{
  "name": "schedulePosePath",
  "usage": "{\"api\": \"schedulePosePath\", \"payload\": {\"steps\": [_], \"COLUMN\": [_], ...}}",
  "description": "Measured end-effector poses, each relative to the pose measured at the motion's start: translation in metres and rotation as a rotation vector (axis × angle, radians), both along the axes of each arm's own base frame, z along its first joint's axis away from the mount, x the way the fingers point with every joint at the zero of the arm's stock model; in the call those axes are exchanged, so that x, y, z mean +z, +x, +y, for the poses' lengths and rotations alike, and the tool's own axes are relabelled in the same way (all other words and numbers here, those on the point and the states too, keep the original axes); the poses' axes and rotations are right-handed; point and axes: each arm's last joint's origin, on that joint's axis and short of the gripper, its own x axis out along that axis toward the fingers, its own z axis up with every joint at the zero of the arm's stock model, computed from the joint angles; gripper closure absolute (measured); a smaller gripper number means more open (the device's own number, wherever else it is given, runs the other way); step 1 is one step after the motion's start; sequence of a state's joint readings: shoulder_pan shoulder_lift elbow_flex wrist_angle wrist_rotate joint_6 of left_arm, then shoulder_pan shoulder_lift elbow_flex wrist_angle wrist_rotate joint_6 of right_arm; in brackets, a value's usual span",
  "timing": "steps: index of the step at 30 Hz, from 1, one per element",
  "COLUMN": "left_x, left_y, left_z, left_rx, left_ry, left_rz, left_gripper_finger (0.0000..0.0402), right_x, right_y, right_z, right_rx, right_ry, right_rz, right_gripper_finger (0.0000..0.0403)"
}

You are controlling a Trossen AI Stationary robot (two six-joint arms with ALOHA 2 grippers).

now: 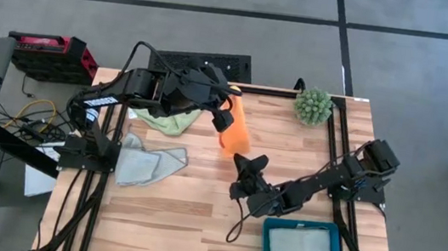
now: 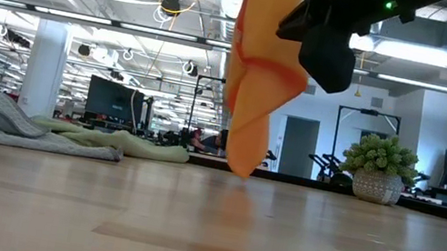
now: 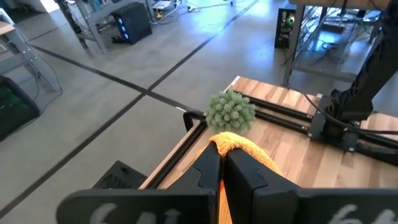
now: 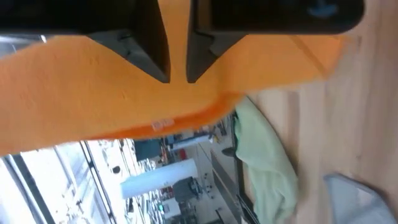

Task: Fold microfiber towels
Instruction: Fold the orange towel

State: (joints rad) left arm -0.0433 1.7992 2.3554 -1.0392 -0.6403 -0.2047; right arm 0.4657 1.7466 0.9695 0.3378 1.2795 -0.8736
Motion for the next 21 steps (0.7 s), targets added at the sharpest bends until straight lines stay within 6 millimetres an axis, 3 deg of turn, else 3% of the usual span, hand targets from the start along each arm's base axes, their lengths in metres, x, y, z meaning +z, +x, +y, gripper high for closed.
{"api": "schedulePosePath", "payload": {"steps": [8,14,21], "left_x": [0.001,0.002,0.002], "left_y": [0.001,0.001,0.001], "left_z": [0.000,-0.001,-0.001], "left_rx": [0.001,0.006,0.005], "left_ry": [-0.004,-0.020,-0.022], "left_rz": [-0.018,-0.036,-0.038], "left_gripper_finger": [0.0401,0.0401,0.0401], "right_x": [-0.002,-0.005,-0.005], "right_y": [-0.002,0.000,0.004], "right_z": [0.006,-0.005,-0.020], "right_rx": [0.052,0.001,-0.077], "right_ry": [0.000,-0.042,-0.060], "right_rz": [0.030,0.083,0.083], "right_gripper_finger": [0.0256,0.0219,0.0204]}}
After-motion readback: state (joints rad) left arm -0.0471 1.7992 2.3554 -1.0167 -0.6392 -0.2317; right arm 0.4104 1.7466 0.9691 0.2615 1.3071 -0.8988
